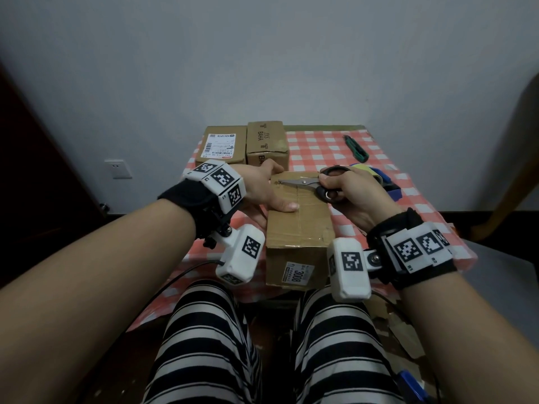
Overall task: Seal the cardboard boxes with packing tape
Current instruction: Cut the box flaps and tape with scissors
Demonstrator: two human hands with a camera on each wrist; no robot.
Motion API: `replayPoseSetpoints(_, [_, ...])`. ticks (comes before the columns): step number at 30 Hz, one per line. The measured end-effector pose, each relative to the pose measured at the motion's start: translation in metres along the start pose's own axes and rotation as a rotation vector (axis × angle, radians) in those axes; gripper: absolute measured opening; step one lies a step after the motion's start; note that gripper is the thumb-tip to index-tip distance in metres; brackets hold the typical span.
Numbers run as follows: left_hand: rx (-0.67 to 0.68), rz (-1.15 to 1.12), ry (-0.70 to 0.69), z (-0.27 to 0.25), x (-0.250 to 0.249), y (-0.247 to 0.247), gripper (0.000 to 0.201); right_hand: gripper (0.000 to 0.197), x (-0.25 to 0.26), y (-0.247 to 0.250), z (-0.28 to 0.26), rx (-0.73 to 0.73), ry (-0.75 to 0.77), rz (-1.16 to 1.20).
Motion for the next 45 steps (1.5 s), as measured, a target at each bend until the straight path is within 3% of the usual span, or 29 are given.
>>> replayPoseSetpoints(9, [0.008,0.004,-0.016,0.002,0.002,0.001,0.106,0.011,-0.007,0.005,0.001,0.023,0.01,0.121])
replayPoseSetpoints(13, [-0.01,0.046,-0.044,0.006,0.004,0.007,0.09,0.005,-0.01,0.008,0.001,0.018,-0.006,0.133])
replayPoseSetpoints(18, [0.026,-0.067,-0.08,0.008,0.008,0.014,0.067,0.01,-0.005,0.006,0.0,0.017,0.034,0.053])
replayPoseSetpoints(25, [-0.081,-0.164,-0.117,0.014,0.006,0.034,0.042,0.009,-0.002,0.004,-0.002,0.019,0.019,0.038])
replayPoseSetpoints(39, [-0.102,-0.242,-0.129,0.021,0.005,0.028,0.023,0.011,-0.004,0.003,-0.003,0.008,0.006,0.043])
replayPoseSetpoints(45, [-0.064,-0.291,-0.123,0.026,0.007,0.028,0.023,0.012,-0.004,0.003,-0.003,0.014,-0.011,0.034])
Point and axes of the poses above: each hand's wrist, its own z-axis towards the middle knuckle, its own y-axis out of the back of the hand, x = y × z, the point moved 9 cm from there along z, towards the middle knuckle, and after that the axes turned 5 degrees about x, right-handed, at the moved point
